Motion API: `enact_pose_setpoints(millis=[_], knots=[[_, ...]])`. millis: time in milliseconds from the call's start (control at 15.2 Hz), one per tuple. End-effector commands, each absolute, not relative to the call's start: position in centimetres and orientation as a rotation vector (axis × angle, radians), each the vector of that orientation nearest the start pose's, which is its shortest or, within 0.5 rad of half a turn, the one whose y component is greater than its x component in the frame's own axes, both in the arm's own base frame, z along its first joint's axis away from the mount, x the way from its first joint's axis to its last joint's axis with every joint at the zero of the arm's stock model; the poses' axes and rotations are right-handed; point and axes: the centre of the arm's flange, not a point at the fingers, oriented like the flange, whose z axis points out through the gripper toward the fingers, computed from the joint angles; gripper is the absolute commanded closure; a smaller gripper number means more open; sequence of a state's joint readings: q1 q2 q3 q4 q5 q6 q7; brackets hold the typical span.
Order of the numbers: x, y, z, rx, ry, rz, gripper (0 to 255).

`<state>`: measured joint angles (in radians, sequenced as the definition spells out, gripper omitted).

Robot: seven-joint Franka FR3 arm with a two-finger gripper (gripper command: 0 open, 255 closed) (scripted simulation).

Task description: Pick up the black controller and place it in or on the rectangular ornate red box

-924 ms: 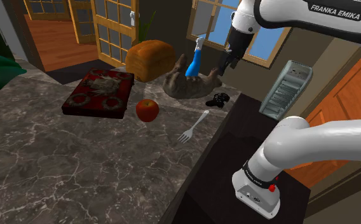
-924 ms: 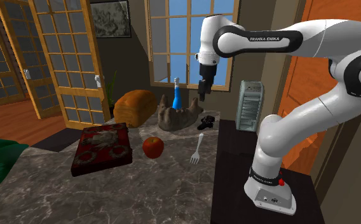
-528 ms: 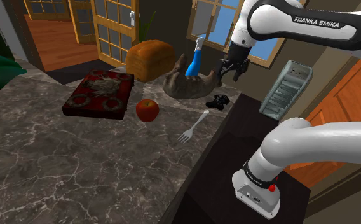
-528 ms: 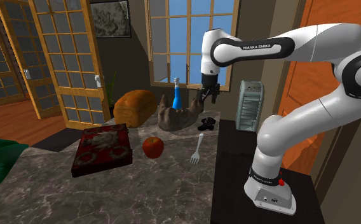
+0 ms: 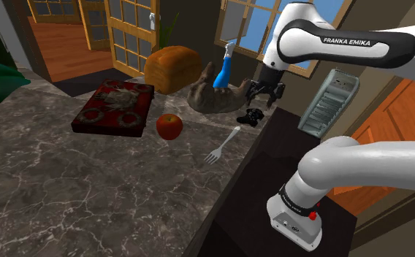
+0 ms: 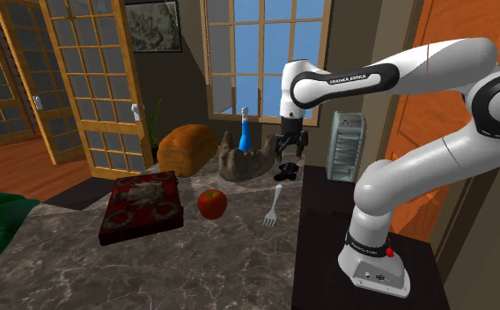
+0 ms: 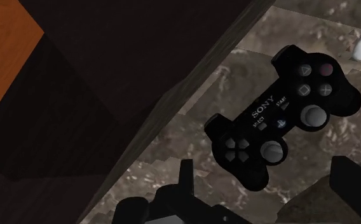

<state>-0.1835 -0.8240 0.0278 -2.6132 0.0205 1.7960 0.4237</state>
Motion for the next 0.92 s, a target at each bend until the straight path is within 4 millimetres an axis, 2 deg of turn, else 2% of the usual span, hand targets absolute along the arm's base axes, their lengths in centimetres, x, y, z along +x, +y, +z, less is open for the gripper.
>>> enact_pose_setpoints(millis=[0, 528, 594, 858], knots=[[30.20, -4.52, 48.47, -3.003, 0.919, -0.011, 0], [30.20, -4.52, 48.47, -3.003, 0.919, -0.011, 0], [30.20, -4.52, 48.47, -3.003, 0.919, -0.011, 255], [30.28, -4.60, 48.45, -3.003, 0.919, -0.011, 255]])
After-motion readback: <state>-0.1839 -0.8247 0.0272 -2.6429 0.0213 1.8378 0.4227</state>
